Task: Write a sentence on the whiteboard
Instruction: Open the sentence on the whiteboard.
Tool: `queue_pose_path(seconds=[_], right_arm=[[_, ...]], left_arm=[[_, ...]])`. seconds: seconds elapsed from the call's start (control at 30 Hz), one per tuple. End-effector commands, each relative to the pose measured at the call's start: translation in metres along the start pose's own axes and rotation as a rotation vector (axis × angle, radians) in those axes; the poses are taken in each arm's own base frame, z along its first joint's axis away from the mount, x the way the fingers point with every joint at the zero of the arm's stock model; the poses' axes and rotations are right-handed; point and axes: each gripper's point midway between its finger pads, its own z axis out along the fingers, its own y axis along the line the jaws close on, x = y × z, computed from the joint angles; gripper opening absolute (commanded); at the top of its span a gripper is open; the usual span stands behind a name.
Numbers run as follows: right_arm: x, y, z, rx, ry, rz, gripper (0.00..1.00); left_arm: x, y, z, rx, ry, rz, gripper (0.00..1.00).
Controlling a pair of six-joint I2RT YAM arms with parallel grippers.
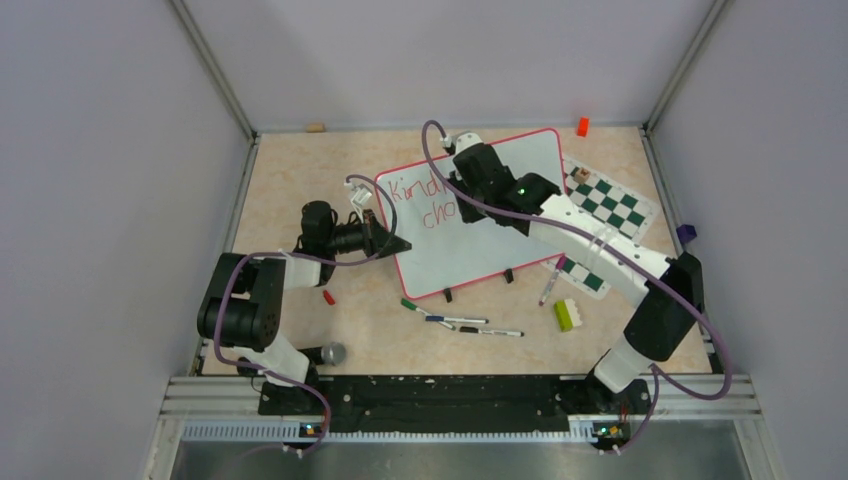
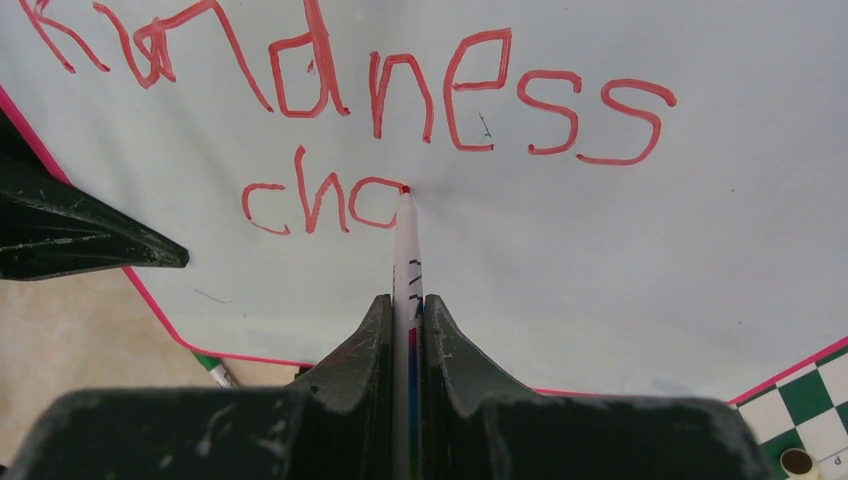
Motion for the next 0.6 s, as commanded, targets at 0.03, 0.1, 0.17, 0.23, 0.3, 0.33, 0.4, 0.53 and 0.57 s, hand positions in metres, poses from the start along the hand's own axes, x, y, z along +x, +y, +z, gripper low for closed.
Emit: queue_pose_path(seconds=[0.03,0.1,0.17,0.23,0.3,0.33,0.4,0.53,0.57], right_arm=[[-0.023,-0.005,0.001,0.024,-0.065,0.008,0.0],[-0.018,-0.005,0.002,0.022,-0.052,0.004,0.0],[-0.012,-0.005,0.002,0.014,-0.038,0.005,0.0],[-0.006,-0.004,0.001,0.007,-0.026,0.008,0.0],[0.002,-0.004,0.001,0.005,-0.011,0.008,0.0],[0.006,-0.005,0.001,0.007,-0.001,0.004,0.0],[0.01,-0.007,0.001,0.01,0.008,0.004,0.0],[0.013,-0.01,-0.001,0.024,0.013,0.0,0.0],[0.012,-0.012,-0.002,0.032,0.009,0.001,0.0]], left_arm=[[0.027,0.046,-0.004,-0.205,0.018,-0.011,0.0],[0.027,0.046,-0.004,-0.205,0.019,-0.012,0.0],[0.027,0.046,-0.004,-0.205,0.018,-0.011,0.0],[0.026,0.046,-0.004,-0.204,0.018,-0.01,0.0],[0.027,0.046,-0.004,-0.204,0.018,-0.011,0.0],[0.026,0.046,-0.004,-0.205,0.018,-0.011,0.0],[0.026,0.046,-0.004,-0.205,0.018,-0.011,0.0],[0.027,0.046,-0.004,-0.205,0.018,-0.012,0.0],[0.027,0.046,-0.004,-0.205,0.018,-0.012,0.0]])
